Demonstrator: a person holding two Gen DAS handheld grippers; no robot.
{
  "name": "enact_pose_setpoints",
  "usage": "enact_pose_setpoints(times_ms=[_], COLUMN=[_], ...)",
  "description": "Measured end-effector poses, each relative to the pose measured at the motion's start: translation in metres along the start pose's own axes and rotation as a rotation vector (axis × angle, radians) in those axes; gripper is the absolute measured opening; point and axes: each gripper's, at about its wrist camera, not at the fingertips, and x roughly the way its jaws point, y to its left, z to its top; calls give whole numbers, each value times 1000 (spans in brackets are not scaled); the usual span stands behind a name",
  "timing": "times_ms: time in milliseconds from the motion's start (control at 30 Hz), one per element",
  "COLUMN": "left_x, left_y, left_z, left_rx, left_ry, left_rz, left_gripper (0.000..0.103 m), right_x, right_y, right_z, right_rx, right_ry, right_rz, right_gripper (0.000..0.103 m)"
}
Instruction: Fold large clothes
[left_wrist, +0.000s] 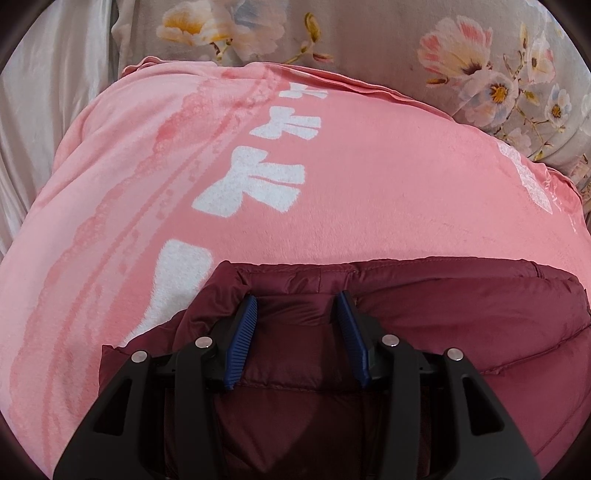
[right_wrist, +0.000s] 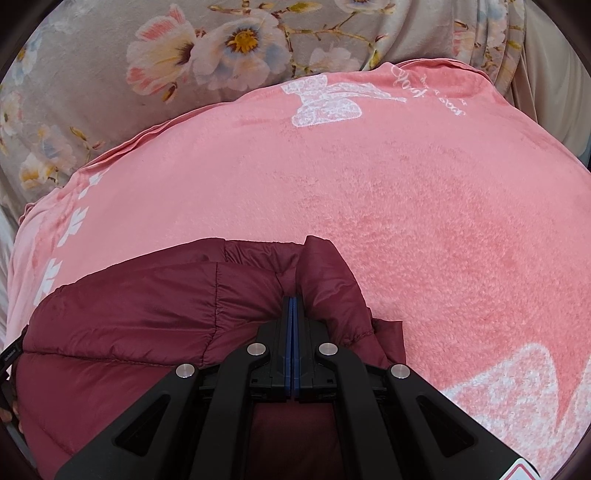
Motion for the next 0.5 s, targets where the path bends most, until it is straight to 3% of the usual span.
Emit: enact_pose_setpoints(times_ms=[500], left_x=[1], left_y=[3], left_z=[-2], left_rx=[-14], left_ry=[0], left_rz=[-16], left_gripper=[45], right_x=[-1], right_y=[0], right_z=[2], right_rx=[-11], right_ry=[1], right_rz=[-16], right_gripper=[0])
